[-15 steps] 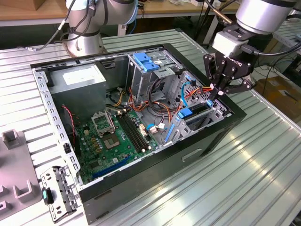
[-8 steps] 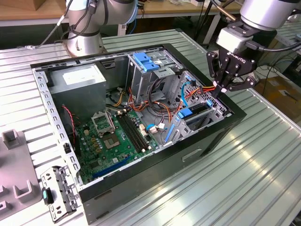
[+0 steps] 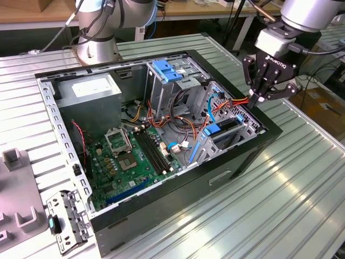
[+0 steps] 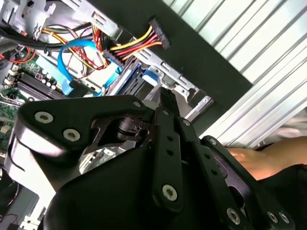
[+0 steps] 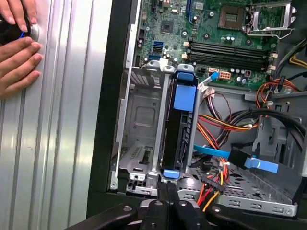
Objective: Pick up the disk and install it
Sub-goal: 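Insert the first disk wire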
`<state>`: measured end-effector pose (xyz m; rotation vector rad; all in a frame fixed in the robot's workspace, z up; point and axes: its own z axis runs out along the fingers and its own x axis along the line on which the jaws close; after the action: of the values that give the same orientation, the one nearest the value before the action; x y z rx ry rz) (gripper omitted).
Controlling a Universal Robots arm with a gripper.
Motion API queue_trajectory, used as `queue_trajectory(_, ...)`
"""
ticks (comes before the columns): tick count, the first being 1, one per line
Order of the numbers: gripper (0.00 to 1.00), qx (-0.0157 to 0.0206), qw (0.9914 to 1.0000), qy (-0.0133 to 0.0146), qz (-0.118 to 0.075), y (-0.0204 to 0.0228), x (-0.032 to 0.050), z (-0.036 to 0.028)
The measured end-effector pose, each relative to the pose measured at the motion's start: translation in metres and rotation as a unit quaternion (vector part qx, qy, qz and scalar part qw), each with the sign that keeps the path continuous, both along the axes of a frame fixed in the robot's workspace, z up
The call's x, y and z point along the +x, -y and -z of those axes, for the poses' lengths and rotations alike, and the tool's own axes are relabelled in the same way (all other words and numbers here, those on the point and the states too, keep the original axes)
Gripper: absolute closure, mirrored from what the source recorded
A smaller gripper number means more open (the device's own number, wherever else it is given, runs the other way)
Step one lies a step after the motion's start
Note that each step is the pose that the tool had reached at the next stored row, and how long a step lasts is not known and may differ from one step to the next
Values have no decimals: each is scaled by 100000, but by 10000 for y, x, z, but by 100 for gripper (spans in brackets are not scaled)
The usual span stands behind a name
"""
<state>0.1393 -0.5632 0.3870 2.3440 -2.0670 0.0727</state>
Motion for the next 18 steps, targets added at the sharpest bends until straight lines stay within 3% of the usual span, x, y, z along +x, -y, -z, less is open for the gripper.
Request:
queue_trajectory(4,89,2,99998,-3,-672,-4,70,1)
queue_trajectory(6,89,-1,99973,-1,-2344,-5,109,0)
queue_trajectory(8,89,3,99886,-2,-4781,-4,124,2)
queue_trajectory(11,89,1,99765,-2,-6848,-4,139,2)
queue_trajectory(14,89,-2,99718,1,-7499,-11,170,2)
queue_trajectory(18,89,-2,99688,1,-7898,-22,271,2)
